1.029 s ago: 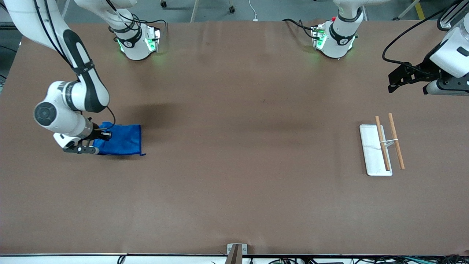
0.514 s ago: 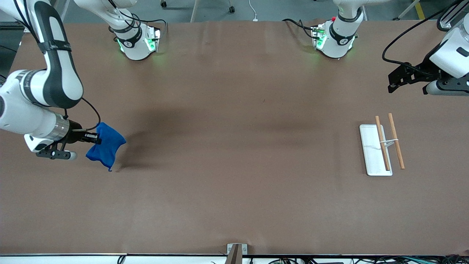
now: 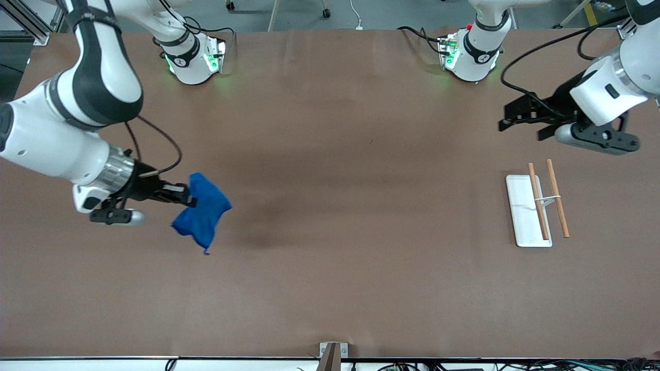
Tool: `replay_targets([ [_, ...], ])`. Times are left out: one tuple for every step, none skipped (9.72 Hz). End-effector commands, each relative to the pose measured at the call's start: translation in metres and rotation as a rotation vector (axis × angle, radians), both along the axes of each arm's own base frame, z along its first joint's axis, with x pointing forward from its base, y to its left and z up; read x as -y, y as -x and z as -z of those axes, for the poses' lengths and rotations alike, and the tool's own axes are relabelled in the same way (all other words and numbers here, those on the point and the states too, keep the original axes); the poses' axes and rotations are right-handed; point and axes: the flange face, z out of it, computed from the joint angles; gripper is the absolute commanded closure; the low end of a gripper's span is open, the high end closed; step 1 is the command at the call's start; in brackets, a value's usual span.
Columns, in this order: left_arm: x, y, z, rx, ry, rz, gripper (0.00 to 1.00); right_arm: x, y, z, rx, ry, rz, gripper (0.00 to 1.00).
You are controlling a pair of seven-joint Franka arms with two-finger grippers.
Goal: Right arm passes towel to left arm to hang
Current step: 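Lift the towel with the right gripper while the left gripper approaches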
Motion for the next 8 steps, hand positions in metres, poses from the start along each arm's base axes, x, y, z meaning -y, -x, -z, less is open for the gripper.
replay_targets([
  [0.014,-0.022,0.032,-0.069,0.267,0.049,0.0,-0.04,-0.005,-0.033,0.054,-0.171,0.042,0.99],
  [0.016,-0.032,0.047,-0.07,0.4,0.095,0.0,-0.074,0.0,-0.043,0.081,-0.277,0.065,0.99],
  [0.019,-0.038,0.063,-0.084,0.496,0.11,0.0,-0.097,0.003,-0.051,0.103,-0.381,0.113,0.99],
  [0.026,-0.044,0.084,-0.115,0.622,0.115,0.0,-0.117,0.009,-0.056,0.102,-0.461,0.145,0.99],
  [0.033,-0.05,0.112,-0.121,0.769,0.128,0.0,-0.132,0.015,-0.06,0.073,-0.529,0.155,0.99],
  [0.037,-0.057,0.145,-0.106,0.891,0.145,0.0,-0.148,0.023,-0.062,0.026,-0.615,0.167,0.99],
  [0.042,-0.065,0.163,-0.066,0.999,0.166,0.01,-0.167,0.033,-0.067,-0.001,-0.675,0.163,0.99],
  [0.049,-0.071,0.177,-0.032,1.089,0.165,0.04,-0.18,0.04,-0.068,-0.021,-0.71,0.158,0.99],
])
